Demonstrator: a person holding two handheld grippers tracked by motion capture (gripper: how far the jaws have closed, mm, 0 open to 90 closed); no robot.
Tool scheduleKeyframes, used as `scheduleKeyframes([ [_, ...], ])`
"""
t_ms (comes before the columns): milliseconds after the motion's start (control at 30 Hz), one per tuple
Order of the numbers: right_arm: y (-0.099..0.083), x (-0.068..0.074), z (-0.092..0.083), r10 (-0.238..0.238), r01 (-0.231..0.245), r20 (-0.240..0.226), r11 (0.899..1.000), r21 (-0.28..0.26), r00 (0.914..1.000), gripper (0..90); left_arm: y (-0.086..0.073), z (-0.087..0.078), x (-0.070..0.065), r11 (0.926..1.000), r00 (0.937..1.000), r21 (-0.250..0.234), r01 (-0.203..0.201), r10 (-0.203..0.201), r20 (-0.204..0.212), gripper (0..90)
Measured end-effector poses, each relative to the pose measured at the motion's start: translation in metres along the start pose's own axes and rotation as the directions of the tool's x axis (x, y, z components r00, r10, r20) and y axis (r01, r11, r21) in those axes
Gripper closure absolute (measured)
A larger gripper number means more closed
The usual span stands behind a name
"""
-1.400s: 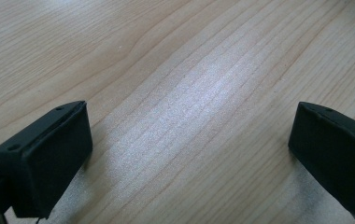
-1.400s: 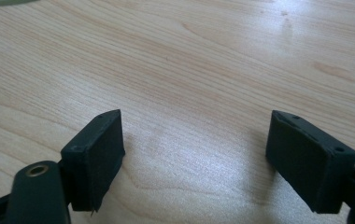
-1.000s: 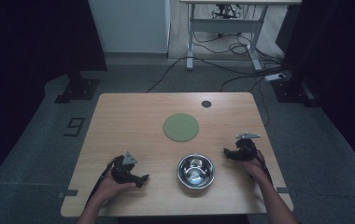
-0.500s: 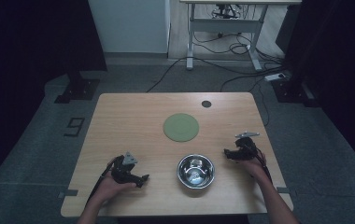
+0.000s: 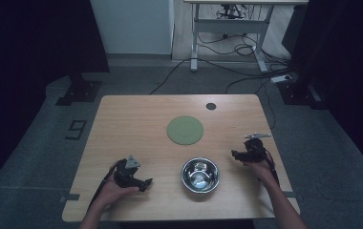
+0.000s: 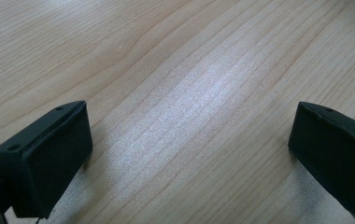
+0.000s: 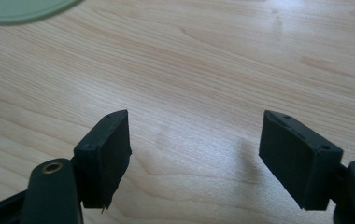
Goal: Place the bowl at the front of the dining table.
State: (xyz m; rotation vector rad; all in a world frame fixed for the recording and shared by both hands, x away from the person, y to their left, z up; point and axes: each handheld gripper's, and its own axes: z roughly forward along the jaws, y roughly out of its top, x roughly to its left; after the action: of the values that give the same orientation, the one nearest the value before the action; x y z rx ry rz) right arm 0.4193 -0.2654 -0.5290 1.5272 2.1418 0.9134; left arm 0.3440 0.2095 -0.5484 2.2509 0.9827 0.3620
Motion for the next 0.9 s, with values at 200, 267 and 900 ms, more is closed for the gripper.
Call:
scheduleKeyframes([
  [200,0.003,0.006,-0.006,-0.007,0.007,-0.025,1.000,-0.012,0.9997,24.9,0.000,0.000,0.000,1.0000,1.0000,0.000,0.000,0.000,0.000,0.0],
  [267,0.003,0.007,-0.006,-0.012,0.012,-0.030,1.000,-0.013,0.9995,24.8,0.000,0.000,0.000,1.0000,1.0000,0.001,0.000,0.000,0.000,0.0],
  [900,0.005,0.028,-0.019,-0.039,0.035,-0.092,0.999,-0.038,0.9950,25.9,0.000,0.000,0.000,1.0000,1.0000,0.001,0.000,0.000,0.000,0.0],
])
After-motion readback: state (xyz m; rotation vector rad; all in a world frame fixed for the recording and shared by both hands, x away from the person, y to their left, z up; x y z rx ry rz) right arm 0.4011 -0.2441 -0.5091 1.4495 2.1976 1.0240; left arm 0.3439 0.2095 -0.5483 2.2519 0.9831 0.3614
